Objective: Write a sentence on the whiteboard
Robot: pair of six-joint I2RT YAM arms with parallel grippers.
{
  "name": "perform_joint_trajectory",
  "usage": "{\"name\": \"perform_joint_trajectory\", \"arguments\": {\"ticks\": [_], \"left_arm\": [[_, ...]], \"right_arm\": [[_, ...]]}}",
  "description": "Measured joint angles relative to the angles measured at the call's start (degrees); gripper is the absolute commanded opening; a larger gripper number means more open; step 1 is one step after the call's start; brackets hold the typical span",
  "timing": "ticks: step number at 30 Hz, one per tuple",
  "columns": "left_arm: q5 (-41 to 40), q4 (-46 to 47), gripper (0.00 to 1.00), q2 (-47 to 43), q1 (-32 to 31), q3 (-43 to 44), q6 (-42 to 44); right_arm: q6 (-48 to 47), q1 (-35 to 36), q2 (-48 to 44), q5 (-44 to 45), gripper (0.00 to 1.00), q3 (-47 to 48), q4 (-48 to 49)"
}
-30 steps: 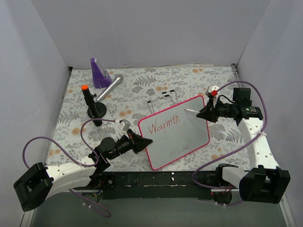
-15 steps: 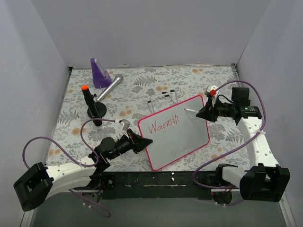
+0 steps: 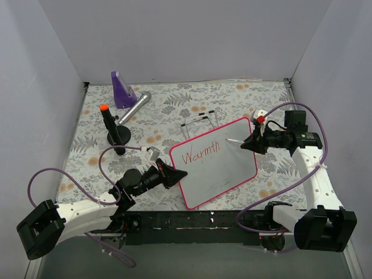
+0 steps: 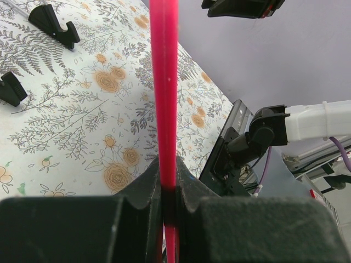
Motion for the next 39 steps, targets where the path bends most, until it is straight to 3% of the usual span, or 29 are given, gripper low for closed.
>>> {"name": "perform_joint_trajectory", "arguments": {"ticks": [39], "left_arm": [[-0.46,0.0,0.0,0.0,0.02,0.0,-0.66]], "right_arm": [[5.05,-0.09,1.03,2.64,0.01,-2.19,5.16]]}}
